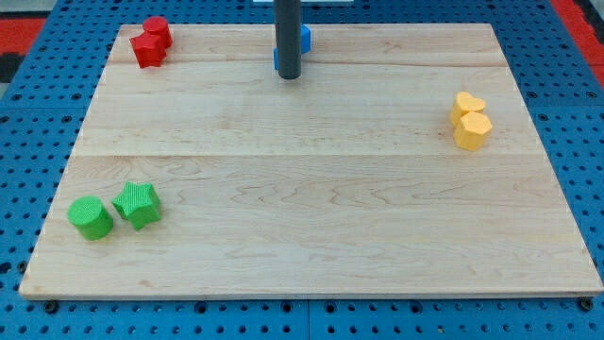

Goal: Move the arm to the bottom right of the yellow hexagon

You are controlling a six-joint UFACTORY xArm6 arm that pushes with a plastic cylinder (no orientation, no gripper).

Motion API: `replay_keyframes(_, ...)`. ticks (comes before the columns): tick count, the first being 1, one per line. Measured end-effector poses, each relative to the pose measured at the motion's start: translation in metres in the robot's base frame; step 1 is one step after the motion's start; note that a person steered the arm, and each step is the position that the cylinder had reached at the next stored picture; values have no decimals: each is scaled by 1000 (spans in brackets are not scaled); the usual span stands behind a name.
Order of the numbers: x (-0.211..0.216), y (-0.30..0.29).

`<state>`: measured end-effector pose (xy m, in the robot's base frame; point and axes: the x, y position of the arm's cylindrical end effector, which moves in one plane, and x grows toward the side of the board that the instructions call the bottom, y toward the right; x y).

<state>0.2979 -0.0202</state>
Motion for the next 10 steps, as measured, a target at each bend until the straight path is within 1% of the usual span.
replay_keyframes(2,4,1)
replay_keyframes(3,34,3)
replay_keyframes(4,49,5)
replay_keyframes(5,66,-7)
replay_keyframes(6,75,-38)
replay_keyframes(8,73,-38)
replay_keyframes(9,102,-27)
replay_keyframes(10,149,-18)
